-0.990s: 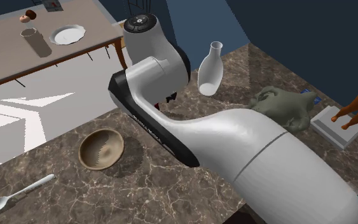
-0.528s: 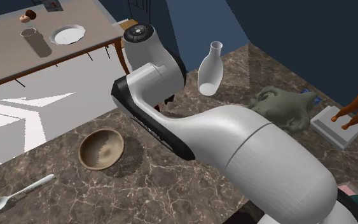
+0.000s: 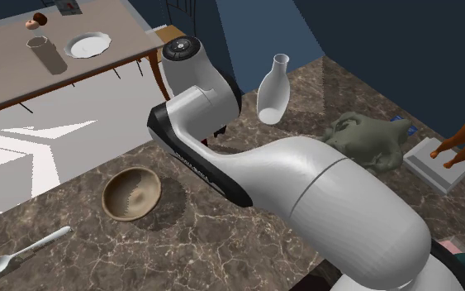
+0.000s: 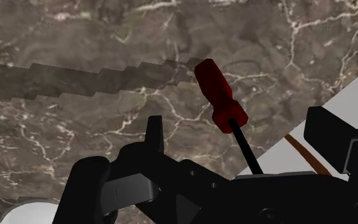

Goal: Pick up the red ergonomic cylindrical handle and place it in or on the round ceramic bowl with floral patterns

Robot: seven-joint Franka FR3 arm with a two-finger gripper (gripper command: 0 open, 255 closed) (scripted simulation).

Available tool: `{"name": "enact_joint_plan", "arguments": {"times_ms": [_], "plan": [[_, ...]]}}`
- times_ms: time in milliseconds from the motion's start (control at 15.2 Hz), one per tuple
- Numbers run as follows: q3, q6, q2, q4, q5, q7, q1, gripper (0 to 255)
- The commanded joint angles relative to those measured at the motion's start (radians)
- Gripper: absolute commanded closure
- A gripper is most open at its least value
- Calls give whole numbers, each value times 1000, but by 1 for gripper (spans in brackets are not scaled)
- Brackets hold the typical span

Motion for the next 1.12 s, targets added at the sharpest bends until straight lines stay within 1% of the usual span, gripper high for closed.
{"name": "enact_joint_plan", "arguments": {"times_ms": [0, 66, 660, 1056], "plan": [[0, 0, 0, 0, 0, 0, 0, 0], [0, 0, 0, 0, 0, 0, 0, 255], [0, 0, 0, 0, 0, 0, 0, 255], [4, -80, 1, 82, 5, -12, 10, 255]]}}
